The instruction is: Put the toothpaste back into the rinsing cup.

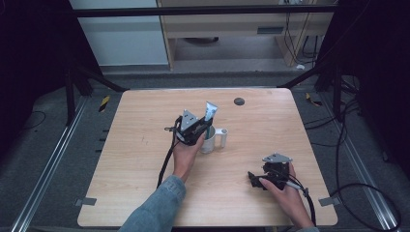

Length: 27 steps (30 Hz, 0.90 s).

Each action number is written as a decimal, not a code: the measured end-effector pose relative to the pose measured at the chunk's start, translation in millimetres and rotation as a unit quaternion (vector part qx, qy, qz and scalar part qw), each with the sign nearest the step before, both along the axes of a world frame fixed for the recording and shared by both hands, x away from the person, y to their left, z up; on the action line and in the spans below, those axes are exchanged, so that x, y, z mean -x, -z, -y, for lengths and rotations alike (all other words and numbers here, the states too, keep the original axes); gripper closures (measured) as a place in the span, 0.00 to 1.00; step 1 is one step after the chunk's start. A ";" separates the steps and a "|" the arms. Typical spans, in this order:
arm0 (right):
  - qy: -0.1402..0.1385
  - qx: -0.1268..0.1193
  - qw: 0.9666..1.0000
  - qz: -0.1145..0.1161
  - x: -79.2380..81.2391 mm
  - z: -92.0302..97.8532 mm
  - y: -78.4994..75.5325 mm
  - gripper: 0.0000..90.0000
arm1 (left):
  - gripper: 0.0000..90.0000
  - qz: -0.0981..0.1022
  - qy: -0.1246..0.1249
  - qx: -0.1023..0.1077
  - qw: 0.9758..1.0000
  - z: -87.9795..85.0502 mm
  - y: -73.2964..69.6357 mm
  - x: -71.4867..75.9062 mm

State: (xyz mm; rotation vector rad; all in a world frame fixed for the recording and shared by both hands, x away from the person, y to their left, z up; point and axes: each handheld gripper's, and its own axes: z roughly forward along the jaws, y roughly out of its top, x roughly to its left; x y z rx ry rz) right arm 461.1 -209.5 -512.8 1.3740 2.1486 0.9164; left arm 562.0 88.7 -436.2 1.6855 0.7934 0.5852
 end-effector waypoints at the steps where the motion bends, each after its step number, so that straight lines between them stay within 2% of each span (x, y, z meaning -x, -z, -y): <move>1: 0.000 0.000 1.000 0.000 0.0 0.0 0.0 0.01 | 0.84 -0.001 -0.001 0.000 1.000 0.3 0.6 0.2; 27: 0.000 0.000 1.000 0.000 0.0 0.0 0.0 0.01 | 0.84 -0.015 -0.005 -0.002 1.000 -1.9 4.8 -1.1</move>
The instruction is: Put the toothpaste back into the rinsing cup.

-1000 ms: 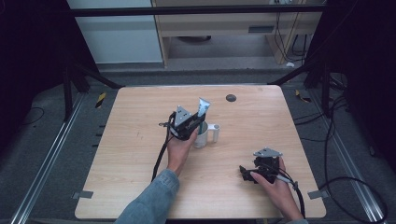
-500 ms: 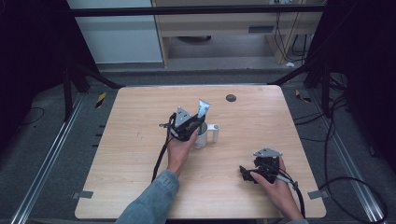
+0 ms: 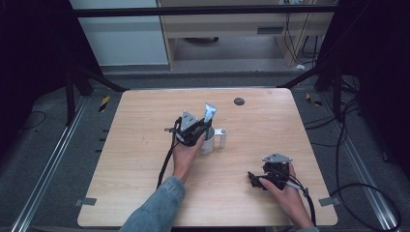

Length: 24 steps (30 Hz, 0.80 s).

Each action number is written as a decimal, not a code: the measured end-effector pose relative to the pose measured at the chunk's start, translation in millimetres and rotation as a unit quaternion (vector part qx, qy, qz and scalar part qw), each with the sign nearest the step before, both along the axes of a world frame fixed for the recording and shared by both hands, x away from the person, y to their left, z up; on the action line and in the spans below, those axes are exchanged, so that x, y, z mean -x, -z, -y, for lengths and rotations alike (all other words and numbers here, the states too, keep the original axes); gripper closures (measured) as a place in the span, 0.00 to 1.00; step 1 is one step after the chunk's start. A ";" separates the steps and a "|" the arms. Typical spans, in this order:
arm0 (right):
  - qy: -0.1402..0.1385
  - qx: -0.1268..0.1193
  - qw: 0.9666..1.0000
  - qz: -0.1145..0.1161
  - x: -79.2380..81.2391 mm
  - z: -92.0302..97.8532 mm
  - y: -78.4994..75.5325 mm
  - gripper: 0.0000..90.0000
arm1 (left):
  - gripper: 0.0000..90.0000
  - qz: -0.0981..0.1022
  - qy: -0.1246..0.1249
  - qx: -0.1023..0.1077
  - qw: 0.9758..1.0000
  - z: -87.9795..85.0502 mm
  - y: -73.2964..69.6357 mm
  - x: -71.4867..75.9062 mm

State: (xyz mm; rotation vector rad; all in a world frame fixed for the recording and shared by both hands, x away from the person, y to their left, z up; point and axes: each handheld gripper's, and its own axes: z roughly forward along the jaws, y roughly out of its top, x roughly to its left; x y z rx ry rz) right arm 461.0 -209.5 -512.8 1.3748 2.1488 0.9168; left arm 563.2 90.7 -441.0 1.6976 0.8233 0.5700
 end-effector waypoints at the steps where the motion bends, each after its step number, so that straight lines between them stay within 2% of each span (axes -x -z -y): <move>1: 0.000 0.000 1.000 0.000 0.0 0.0 0.0 0.01 | 0.84 -0.001 0.000 -0.001 1.000 0.2 -0.2 -0.1; 8: 0.000 0.000 1.000 0.000 0.0 0.0 0.0 0.01 | 0.83 -0.009 -0.005 -0.006 1.000 3.3 -2.6 -1.9; 24: 0.000 0.000 1.000 0.000 0.0 0.0 0.0 0.01 | 0.82 -0.015 -0.006 -0.003 1.000 3.1 -3.7 -2.5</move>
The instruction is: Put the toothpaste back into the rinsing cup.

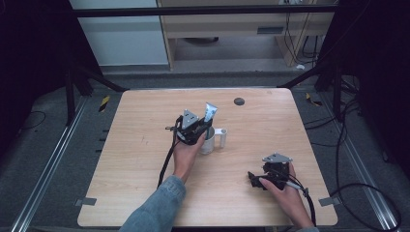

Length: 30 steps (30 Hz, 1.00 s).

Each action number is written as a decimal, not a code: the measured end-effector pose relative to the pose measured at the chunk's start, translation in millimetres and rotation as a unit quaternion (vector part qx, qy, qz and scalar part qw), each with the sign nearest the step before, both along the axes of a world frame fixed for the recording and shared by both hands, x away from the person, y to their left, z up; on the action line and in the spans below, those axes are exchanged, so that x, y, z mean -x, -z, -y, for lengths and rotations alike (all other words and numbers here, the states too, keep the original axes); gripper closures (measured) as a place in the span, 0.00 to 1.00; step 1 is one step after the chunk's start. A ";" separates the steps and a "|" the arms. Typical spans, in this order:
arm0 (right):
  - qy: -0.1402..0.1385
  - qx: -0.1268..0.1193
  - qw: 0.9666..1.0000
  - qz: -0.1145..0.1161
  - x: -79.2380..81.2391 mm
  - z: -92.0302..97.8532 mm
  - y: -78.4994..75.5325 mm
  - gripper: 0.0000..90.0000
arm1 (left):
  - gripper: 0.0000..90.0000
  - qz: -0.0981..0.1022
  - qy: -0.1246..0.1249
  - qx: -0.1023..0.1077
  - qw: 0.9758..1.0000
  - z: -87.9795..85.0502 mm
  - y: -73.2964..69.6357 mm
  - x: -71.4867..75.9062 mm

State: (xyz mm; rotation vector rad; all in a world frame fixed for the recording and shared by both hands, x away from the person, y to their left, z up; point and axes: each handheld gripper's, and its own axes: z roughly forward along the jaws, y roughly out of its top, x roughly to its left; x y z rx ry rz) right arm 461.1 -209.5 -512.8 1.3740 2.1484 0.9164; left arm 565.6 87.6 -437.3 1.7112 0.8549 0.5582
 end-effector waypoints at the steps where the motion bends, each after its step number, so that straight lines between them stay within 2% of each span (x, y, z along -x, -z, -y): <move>1: 0.000 0.000 1.000 0.000 0.0 0.0 0.0 0.01 | 0.82 0.000 0.000 0.000 1.000 0.0 0.0 0.0; 23: 0.000 0.000 1.000 0.000 0.0 0.0 0.0 0.01 | 0.73 0.009 0.001 -0.004 1.000 -1.0 -5.7 4.5; 30: 0.000 0.000 1.000 0.000 0.0 0.0 0.0 0.01 | 0.67 0.010 0.006 -0.009 1.000 -1.4 -7.0 6.9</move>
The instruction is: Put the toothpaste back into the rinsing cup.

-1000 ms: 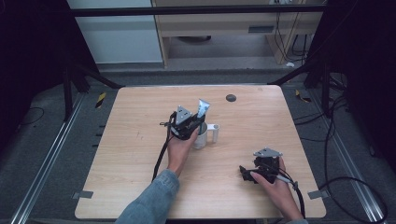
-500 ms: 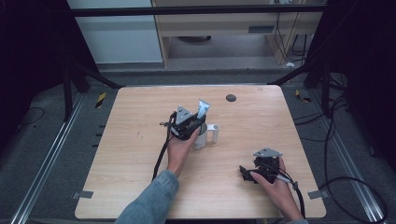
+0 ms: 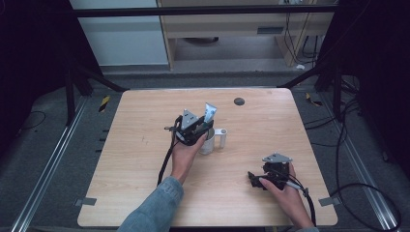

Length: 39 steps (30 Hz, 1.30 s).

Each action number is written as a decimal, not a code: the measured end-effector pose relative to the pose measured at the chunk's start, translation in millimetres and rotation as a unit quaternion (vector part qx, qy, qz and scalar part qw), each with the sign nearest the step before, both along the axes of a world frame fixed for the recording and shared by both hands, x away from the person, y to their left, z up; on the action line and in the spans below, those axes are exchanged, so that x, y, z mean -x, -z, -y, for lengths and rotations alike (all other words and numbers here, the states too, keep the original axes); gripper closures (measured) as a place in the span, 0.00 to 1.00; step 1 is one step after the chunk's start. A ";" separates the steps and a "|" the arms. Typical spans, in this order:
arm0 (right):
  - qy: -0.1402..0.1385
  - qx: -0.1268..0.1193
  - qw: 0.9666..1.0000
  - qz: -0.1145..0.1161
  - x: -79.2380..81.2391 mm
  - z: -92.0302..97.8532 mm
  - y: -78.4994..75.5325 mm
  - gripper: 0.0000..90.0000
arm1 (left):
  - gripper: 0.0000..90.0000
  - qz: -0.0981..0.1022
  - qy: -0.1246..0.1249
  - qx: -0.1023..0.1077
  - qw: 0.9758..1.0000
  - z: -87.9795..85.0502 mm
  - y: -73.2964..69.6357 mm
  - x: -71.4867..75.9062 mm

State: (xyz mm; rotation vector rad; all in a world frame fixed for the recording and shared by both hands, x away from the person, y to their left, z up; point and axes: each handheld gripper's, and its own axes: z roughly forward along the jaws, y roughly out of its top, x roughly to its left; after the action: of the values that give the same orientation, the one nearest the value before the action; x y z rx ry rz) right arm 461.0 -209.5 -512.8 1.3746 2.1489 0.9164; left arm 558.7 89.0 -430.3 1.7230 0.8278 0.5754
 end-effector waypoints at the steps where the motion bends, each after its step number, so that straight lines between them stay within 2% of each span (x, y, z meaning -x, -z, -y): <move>1: 0.000 0.000 1.000 0.000 0.0 0.0 0.0 0.01 | 0.65 0.001 0.000 -0.001 1.000 0.1 -0.4 0.6; 2: 0.000 0.000 1.000 0.000 0.0 0.0 0.0 0.01 | 0.60 0.001 0.001 -0.004 1.000 0.1 -1.3 1.5; 6: 0.000 0.000 1.000 0.000 0.0 0.0 0.0 0.01 | 0.54 -0.001 0.001 -0.005 1.000 -0.4 -2.8 2.9; 7: 0.000 0.000 1.000 0.000 0.0 0.0 0.0 0.01 | 0.49 -0.002 0.001 -0.006 1.000 -0.5 -3.4 3.5; 12: 0.000 0.000 1.000 0.000 -0.1 0.0 0.0 0.01 | 0.42 -0.008 0.004 -0.011 1.000 -2.1 -5.3 5.5; 16: 0.000 0.000 1.000 0.000 -0.1 0.0 0.0 0.01 | 0.33 -0.008 0.015 -0.028 0.999 -5.0 -10.0 10.4; 19: 0.000 0.000 1.000 0.000 0.0 0.0 0.0 0.01 | 0.29 -0.011 0.017 -0.032 0.999 -6.4 -11.7 13.0; 20: 0.000 0.000 1.000 0.000 0.0 0.0 0.0 0.01 | 0.29 -0.015 0.019 -0.033 0.999 -7.4 -12.3 14.9; 22: 0.000 0.000 1.000 0.000 0.0 0.0 0.0 0.01 | 0.22 -0.022 0.026 -0.042 0.999 -8.7 -13.3 18.3; 25: 0.000 0.000 1.000 0.000 0.0 0.0 0.0 0.01 | 0.18 -0.029 0.033 -0.060 0.997 -12.9 -15.4 28.6; 26: 0.000 0.000 1.000 0.000 0.0 0.0 0.0 0.01 | 0.16 -0.029 0.033 -0.060 0.997 -12.9 -15.4 28.6; 28: 0.000 0.000 1.000 0.000 0.0 0.0 0.0 0.01 | 0.14 -0.045 0.041 -0.069 0.996 -17.1 -15.7 34.8; 29: 0.000 0.000 1.000 0.000 0.0 0.0 0.0 0.01 | 0.12 -0.045 0.041 -0.069 0.996 -17.1 -15.7 34.8; 30: 0.000 0.000 1.000 0.000 0.0 0.0 0.0 0.01 | 0.11 -0.056 0.048 -0.079 0.994 -20.2 -14.8 39.3; 31: 0.000 0.000 1.000 0.000 0.0 0.0 0.0 0.01 | 0.11 -0.056 0.048 -0.079 0.994 -20.2 -14.8 39.3; 34: 0.000 0.000 1.000 0.000 0.0 0.0 0.0 0.01 | 0.09 -0.060 0.064 -0.096 0.991 -25.8 -11.5 50.9; 35: 0.000 0.000 1.000 0.000 0.0 0.0 0.0 0.01 | 0.09 -0.060 0.064 -0.096 0.991 -25.8 -11.5 50.9; 37: 0.000 0.000 1.000 0.000 0.0 0.0 0.0 0.01 | 0.09 -0.064 0.069 -0.107 0.990 -29.5 -7.8 57.0; 38: 0.000 0.000 1.000 0.000 0.0 0.0 0.0 0.01 | 0.09 -0.068 0.071 -0.117 0.988 -32.6 -3.7 60.8; 39: 0.000 0.000 1.000 0.000 0.0 0.0 0.0 0.01 | 0.09 -0.068 0.071 -0.117 0.988 -32.6 -3.7 60.8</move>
State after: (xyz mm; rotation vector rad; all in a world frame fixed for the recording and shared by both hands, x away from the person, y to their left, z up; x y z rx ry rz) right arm 461.0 -209.5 -512.8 1.3738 2.1488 0.9161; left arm 498.0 121.6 -426.6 2.0365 0.7476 0.4765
